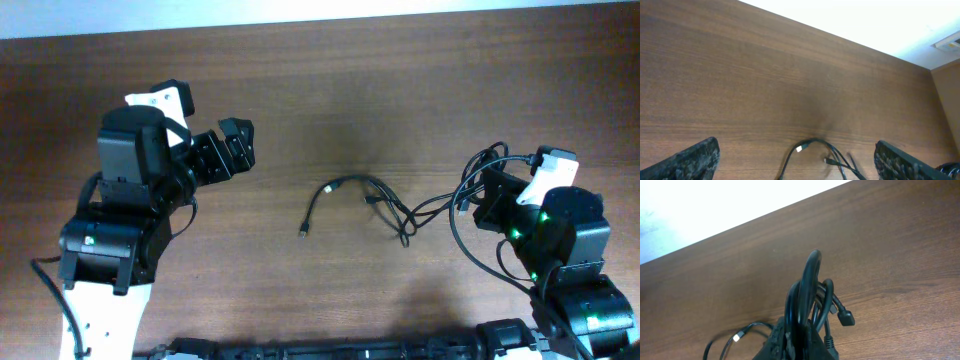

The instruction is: Untangle cables

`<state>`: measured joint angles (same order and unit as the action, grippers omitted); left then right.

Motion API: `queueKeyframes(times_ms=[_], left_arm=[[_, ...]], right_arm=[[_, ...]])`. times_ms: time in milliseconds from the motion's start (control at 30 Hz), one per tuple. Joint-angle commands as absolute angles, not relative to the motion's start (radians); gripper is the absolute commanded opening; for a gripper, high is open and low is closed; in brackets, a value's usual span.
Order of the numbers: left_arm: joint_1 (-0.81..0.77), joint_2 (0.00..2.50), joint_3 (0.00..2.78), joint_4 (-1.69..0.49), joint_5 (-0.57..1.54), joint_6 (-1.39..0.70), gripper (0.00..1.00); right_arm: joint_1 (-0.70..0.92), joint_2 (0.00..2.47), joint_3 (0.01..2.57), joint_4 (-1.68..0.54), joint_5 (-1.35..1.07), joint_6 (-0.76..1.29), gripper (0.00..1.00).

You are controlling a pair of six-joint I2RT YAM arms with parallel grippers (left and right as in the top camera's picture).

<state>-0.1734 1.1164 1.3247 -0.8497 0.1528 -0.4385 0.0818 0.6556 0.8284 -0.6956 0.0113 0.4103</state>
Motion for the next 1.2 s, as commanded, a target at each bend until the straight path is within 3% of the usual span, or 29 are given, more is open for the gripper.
queueKeyframes(times_ms=[0,533,833,1167], left_arm=[[-0.17,1.107,1.337,-0.867,0.17,-0.433,0.99],[-0.19,1.246,1.336,-0.982,0.476,-0.229,0.99],[-0.366,1.335,1.336,-0.96,0.474,-0.176,0.99],[-0.455,1.415,1.336,-0.944,0.358,-0.177,0.99]], right_arm=[[0.077,0.654,0.836,-0.68,-0.003,0.4,0.04],[0.077,0.654,0.836,-0.384,-0.434,0.375,0.04],[0.077,0.654,0.836,-0.172,-0.513,0.474,0.04],[0.077,0.654,0.836,0.085,-0.554,0.612,0.04]])
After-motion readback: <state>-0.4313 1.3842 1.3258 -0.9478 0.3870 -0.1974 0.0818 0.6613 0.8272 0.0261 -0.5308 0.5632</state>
